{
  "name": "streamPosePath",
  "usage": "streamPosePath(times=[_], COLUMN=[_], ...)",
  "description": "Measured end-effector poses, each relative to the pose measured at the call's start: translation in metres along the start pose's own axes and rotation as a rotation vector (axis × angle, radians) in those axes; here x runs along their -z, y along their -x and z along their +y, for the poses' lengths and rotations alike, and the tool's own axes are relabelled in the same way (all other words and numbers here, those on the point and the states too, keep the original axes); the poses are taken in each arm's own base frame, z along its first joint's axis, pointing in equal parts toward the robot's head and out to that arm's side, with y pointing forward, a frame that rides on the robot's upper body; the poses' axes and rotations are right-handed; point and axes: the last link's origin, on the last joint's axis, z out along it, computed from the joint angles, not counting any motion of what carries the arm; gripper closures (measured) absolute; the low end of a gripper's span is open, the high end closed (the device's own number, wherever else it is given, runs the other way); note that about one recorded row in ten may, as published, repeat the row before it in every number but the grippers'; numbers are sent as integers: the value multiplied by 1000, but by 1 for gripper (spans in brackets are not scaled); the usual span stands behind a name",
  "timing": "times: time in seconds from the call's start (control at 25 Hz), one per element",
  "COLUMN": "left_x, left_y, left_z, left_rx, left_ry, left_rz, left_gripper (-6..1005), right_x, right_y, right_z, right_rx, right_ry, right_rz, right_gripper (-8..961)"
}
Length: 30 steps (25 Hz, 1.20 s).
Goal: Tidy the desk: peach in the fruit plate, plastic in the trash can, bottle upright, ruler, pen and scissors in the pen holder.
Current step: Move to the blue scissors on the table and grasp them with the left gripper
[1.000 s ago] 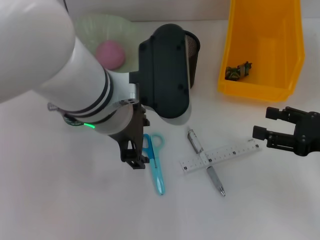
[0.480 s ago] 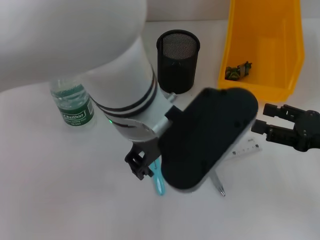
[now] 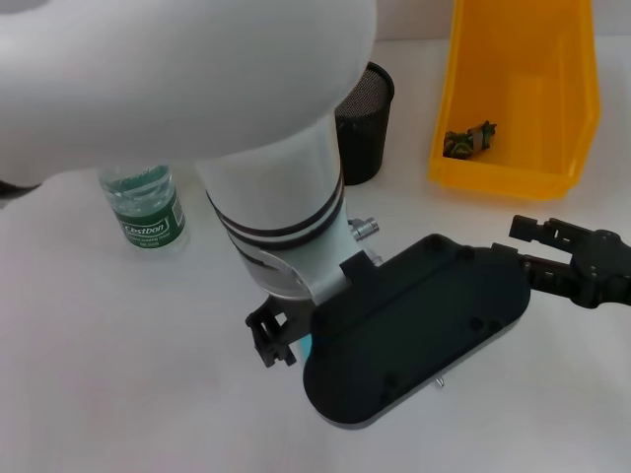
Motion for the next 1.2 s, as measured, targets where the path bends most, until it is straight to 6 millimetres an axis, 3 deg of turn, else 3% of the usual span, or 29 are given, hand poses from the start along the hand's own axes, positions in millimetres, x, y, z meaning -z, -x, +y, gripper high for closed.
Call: streamPosePath(times=[1.2], left_x=[-12], left_y=[11], left_z=[-13], left_rx=[-128], left_ry=[54], left_rz=[8], left_gripper=[218], right_x=[-7], right_y=[0], right_z=[0], right_rx=[-18], right_ry=[24], right_rz=[9], right_gripper=[157])
